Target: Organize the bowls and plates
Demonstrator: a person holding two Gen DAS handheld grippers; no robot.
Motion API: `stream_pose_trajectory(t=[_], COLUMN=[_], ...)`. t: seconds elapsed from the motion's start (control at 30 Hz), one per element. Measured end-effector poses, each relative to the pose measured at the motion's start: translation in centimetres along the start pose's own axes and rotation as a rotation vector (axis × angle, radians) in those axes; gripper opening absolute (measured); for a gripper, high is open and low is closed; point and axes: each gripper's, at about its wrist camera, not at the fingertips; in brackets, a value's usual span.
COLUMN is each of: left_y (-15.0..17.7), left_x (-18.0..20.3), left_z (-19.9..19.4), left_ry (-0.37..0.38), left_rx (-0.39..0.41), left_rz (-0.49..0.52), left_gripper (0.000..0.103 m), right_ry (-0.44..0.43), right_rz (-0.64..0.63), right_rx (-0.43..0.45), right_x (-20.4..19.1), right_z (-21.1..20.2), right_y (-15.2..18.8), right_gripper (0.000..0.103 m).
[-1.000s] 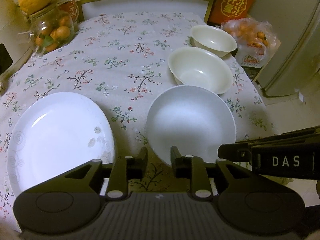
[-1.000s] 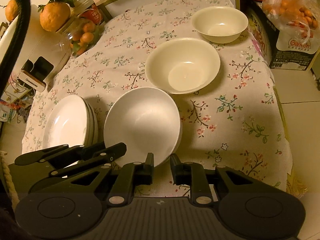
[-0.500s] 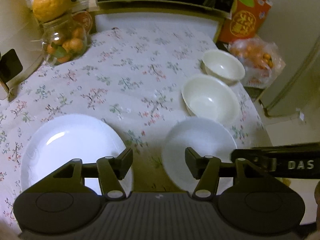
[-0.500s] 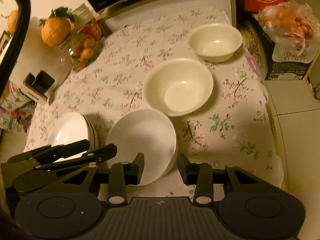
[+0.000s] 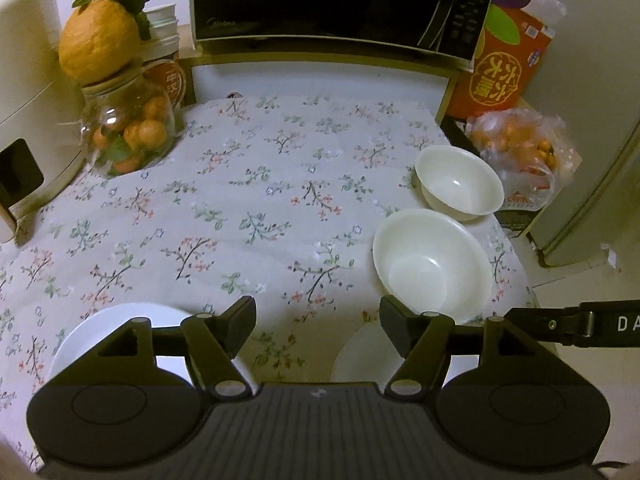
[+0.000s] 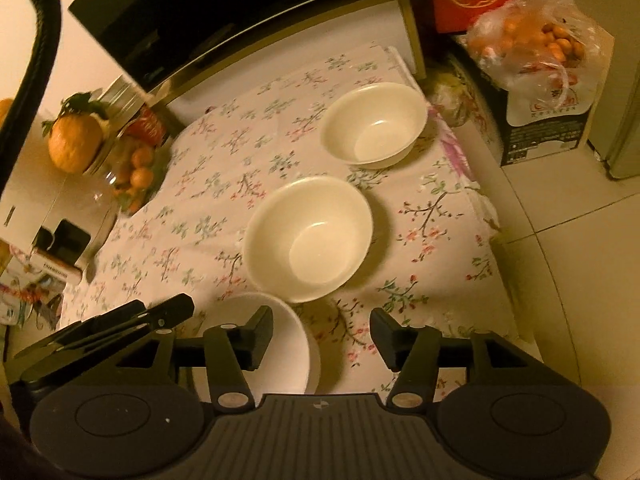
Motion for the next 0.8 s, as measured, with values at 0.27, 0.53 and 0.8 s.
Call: stream_pose_trajectory(t=[0.27, 0.53, 0.8], left_y=[-1.2, -2.4, -3.1], left_x=[1.0, 2.0, 2.7], left_z=[0.3, 1.9, 3.4], left_ry=[-0.009, -0.035, -0.047], left_rx=[0.044, 0.045, 0.037], left_rz=[0.043, 0.076, 0.093], left_gripper=[0.074, 0.076, 0.074], right_ry=[0.023, 0.055, 0.065], right_rz=[0.040, 0.070, 0.090], right_rx=[0.020, 0.033, 0.034], right_x=[1.1, 1.8, 2.0], right_z=[0.3, 0.8, 1.7], right_y=[-0.9, -1.6, -2.6], right_gripper=[0.058, 0.063, 0.063])
Point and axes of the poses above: each gripper's, at about its wrist camera, not at the fingertips, and z roughly the way its jaws point, x to its right, y to its underside, and after that the axes turned 7 degrees about -y, right-handed
